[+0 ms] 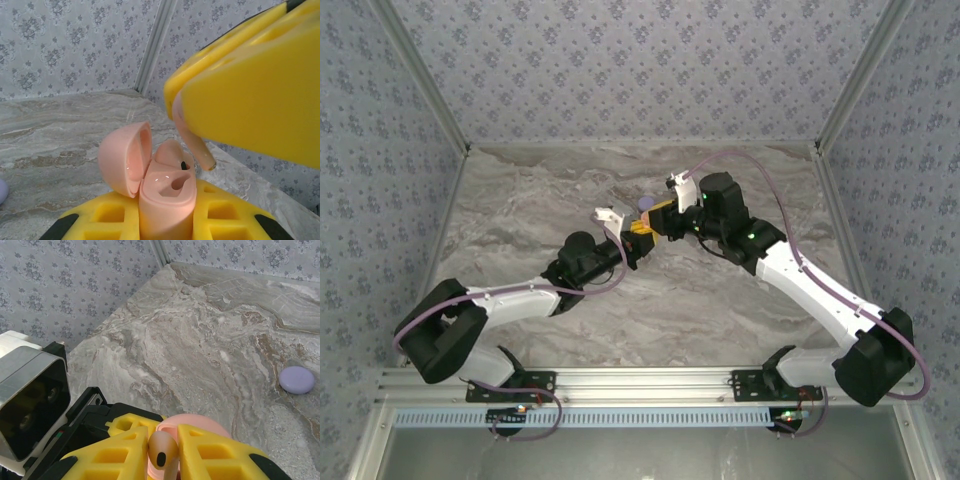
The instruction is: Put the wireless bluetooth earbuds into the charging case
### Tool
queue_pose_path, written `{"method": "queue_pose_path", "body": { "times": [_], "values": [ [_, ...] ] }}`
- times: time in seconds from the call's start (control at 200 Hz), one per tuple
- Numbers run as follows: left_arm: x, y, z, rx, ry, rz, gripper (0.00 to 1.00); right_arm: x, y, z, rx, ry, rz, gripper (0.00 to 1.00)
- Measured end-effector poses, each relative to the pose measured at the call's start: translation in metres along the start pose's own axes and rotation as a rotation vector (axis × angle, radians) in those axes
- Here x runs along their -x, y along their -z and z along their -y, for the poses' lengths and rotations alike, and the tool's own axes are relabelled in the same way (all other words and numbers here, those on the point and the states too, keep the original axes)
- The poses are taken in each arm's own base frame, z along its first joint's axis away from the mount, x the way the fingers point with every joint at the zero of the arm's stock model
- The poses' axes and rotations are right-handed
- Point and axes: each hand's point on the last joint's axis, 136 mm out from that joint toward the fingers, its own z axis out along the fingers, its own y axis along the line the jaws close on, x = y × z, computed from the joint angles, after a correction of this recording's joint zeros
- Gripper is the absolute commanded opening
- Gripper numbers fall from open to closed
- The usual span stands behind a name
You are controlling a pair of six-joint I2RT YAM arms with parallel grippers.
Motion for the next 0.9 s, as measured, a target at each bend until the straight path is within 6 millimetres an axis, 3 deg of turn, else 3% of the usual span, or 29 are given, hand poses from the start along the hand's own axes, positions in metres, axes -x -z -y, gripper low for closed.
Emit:
{"method": "queue_pose_path", "body": {
  "times": [0.9],
  "values": [
    [0.0012, -0.0026, 0.0056, -0.026, 0.068, -0.015, 0.17, 0.0017, 0.0, 0.0011, -0.007, 0.013, 0.008, 0.22]
  ]
}}
